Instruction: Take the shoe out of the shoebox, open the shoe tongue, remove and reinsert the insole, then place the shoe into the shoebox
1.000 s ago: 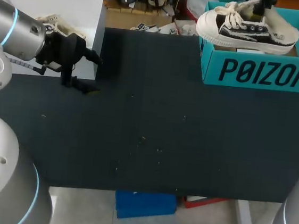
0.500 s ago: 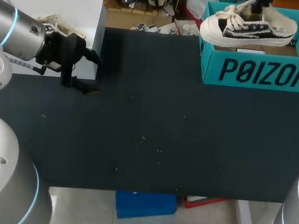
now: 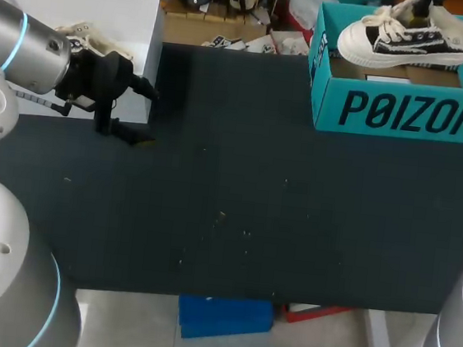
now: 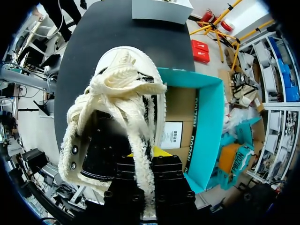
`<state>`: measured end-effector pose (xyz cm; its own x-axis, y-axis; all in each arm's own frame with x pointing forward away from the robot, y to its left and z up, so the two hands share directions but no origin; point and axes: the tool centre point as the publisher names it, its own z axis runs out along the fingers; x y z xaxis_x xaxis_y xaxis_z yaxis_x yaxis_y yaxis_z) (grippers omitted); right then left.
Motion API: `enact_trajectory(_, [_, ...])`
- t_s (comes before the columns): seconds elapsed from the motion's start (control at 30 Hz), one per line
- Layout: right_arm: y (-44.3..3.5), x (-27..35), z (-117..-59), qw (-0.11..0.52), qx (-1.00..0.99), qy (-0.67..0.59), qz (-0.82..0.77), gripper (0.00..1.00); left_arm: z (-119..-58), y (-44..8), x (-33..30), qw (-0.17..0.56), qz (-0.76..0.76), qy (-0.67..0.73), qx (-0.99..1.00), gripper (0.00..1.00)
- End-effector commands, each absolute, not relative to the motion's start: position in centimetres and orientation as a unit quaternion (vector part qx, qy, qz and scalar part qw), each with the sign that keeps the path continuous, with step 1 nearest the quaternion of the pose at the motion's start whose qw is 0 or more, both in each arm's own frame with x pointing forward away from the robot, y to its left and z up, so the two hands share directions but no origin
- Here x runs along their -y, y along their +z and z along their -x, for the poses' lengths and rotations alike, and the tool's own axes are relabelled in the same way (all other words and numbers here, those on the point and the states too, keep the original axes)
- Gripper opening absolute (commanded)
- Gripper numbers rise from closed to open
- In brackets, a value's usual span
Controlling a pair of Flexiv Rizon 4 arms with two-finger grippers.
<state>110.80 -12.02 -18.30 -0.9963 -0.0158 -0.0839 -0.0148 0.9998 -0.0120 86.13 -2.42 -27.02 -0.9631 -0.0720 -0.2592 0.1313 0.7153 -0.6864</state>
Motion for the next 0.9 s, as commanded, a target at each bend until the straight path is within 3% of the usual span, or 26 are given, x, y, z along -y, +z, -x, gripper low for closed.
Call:
enact_trajectory(0.03, [-19.7,12.7,-112.6,0.016,-1.0,-0.001,0.002,0.0,-86.0,-27.1,2.5,0.136,-0.016,-0.376,-0.917,1.0])
enact_trajectory(0.9, [-28.6,13.0,-115.4,-0.017,-0.999,0.01,-0.041,0.0,-86.0,-27.1,2.5,0.136,-0.016,-0.376,-0.917,1.0])
